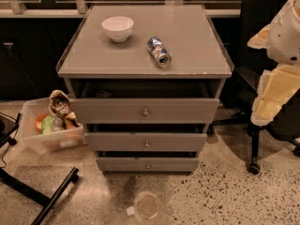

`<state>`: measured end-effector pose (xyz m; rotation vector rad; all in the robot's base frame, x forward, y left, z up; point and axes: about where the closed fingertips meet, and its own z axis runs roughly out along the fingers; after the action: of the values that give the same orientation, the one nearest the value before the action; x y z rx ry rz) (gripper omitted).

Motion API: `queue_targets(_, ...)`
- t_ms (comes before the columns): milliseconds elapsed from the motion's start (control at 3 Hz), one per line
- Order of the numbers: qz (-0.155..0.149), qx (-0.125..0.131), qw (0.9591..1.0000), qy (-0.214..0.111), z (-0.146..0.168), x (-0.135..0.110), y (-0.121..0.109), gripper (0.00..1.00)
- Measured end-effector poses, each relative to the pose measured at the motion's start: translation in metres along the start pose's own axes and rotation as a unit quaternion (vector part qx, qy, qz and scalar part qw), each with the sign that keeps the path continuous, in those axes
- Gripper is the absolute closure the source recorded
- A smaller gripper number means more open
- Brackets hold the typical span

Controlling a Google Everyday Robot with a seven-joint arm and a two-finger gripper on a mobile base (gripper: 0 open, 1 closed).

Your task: Open bottom drawer

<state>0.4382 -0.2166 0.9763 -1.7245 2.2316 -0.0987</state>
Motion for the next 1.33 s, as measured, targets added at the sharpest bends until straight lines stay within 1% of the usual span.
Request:
queue_targets(333, 0.000, 0.000, 1.0000, 0.000, 0.000, 0.000, 0.000, 0.00)
queue_targets(667, 0.013, 0.001, 0.9998, -0.013, 0.006, -0.002, -0.001, 0.00)
queue_targets(1000, 0.049, -0.021, 0.9975, -0.046, 0.042, -0.010, 0.006, 0.00)
queue_targets(1333, 0.112, -0.061, 0.9862, -0.105, 0.112, -0.024, 0.025, 0.00)
